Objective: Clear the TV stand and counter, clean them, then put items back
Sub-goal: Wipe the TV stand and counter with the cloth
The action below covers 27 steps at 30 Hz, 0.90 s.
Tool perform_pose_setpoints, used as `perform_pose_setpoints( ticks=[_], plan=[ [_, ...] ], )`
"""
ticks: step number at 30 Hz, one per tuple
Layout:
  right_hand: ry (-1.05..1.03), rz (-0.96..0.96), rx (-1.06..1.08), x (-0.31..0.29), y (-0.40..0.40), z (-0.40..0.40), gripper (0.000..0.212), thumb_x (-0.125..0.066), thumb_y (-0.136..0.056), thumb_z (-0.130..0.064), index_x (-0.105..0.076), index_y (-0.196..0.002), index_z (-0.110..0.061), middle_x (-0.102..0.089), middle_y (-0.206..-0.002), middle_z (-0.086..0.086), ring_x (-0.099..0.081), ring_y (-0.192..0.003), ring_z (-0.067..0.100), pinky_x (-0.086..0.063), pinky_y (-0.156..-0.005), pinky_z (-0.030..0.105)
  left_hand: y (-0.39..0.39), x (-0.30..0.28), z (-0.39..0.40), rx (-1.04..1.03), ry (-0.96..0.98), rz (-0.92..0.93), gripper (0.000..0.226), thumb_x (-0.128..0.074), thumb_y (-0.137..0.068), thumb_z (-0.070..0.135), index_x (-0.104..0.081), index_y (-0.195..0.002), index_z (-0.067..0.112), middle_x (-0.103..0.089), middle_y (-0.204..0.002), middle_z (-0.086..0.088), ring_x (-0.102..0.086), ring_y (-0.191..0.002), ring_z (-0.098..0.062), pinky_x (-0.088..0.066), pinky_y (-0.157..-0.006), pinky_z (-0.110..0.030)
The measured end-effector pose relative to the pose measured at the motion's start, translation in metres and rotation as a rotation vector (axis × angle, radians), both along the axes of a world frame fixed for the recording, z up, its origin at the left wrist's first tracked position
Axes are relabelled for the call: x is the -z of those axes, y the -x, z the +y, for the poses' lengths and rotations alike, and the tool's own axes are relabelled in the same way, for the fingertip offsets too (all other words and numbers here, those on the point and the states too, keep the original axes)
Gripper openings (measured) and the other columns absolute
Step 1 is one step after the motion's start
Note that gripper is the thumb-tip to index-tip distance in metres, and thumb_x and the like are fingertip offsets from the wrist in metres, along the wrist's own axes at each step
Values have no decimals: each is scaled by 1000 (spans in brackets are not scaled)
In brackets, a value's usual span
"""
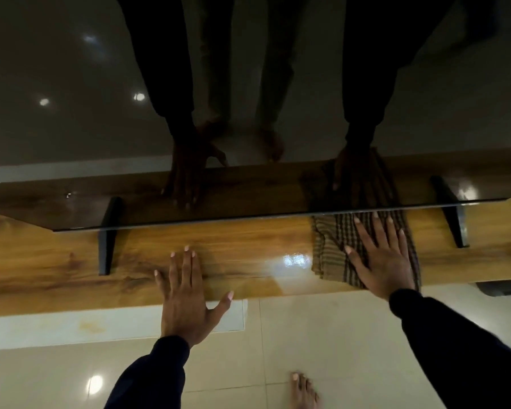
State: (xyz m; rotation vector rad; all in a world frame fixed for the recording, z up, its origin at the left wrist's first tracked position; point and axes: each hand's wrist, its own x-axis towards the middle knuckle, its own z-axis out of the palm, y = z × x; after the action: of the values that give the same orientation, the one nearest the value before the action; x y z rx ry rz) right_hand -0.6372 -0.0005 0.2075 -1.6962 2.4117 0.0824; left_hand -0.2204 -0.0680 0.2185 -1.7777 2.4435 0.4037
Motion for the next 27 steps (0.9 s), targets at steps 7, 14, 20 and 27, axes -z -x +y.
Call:
perform_pose_setpoints(
  ticks=[7, 14, 20, 27],
  plan=[
    [-2, -22, -216, 3, -98, 16, 74, -33, -95, -62, -28, -160, -28, -11, -170, 12, -10, -156, 40, -17, -122, 62, -6, -8, -2, 8, -1, 126, 111, -31, -89, 80, -3, -157, -3, 6, -166, -19, 9, -155, -30, -19, -123, -54],
    [-47, -15, -331, 2, -216, -42, 78, -26, -95, -69, -18, -162, -32, -5, -171, 11, -3, -156, 40, -11, -123, 62, -88, -20, -1, 28, 52, 142, 95, -36, -93, 72, -19, -157, 3, -11, -167, -11, -1, -155, -29, -18, -123, -54],
    [-26, 8, -385, 5, -289, -81, 79, -20, -96, -65, -18, -163, -23, -7, -171, 13, -4, -156, 40, -9, -125, 60, -204, -24, -21, -23, 94, 23, 93, -28, -94, 72, -18, -158, 5, -11, -167, -13, -4, -154, -34, -14, -123, -57],
    [38, -62, -591, 12, -415, -63, 60, -17, -108, -45, -15, -163, -20, -8, -171, 7, 0, -158, 32, -13, -125, 55, -285, -26, -21, -59, 82, 33, 89, -22, -98, 70, -18, -157, 4, -12, -167, -11, -4, -155, -28, -14, -123, -55]
  ],
)
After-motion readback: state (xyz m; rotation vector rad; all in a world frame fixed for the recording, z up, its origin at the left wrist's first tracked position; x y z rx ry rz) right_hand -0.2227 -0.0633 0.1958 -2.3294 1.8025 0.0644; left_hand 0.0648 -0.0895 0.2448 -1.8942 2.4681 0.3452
